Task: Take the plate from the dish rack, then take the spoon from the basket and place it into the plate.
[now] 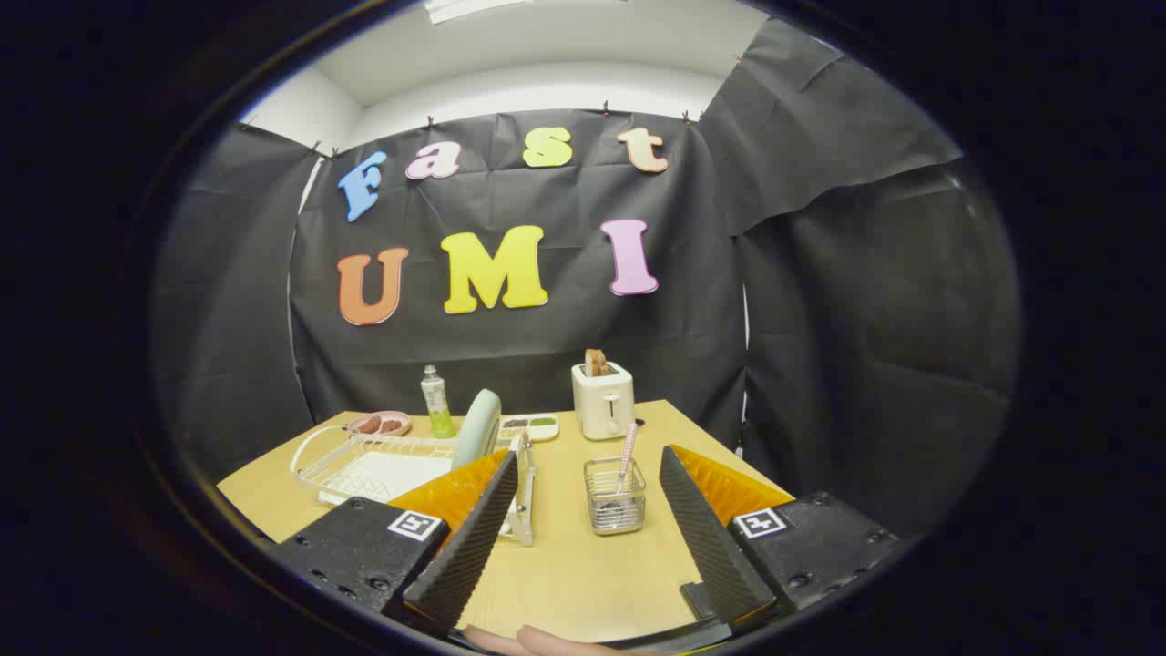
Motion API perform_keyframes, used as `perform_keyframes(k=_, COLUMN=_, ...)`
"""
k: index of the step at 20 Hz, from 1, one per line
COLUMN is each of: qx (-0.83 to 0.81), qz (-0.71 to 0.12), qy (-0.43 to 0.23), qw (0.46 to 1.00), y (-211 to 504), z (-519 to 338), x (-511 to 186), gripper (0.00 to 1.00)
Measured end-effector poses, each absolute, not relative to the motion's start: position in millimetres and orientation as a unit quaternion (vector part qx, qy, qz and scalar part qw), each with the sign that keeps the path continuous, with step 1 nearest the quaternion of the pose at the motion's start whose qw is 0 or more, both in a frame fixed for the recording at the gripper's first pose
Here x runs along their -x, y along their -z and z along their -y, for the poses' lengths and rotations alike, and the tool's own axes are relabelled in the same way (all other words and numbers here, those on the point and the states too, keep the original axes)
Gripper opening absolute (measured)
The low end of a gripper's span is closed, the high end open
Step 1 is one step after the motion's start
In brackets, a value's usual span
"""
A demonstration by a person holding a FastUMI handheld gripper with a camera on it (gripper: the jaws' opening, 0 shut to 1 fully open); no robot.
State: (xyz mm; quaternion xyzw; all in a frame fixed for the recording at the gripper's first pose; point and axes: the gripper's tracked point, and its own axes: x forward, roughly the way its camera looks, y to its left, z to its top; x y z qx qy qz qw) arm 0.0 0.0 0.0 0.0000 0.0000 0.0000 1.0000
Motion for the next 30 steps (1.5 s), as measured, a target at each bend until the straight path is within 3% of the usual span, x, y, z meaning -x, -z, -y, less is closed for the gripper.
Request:
perform_keyframes(k=19, qx=0.01, qz=-0.034, qy=-0.017, qw=0.999, y=-2.4, z=-12.1, x=-21.8, gripper=1.0)
perform_keyframes(k=30, qx=0.054, qz=-0.133, qy=-0.067, qw=0.987, y=-84.9, z=-79.2, x=-105.3, gripper=1.0)
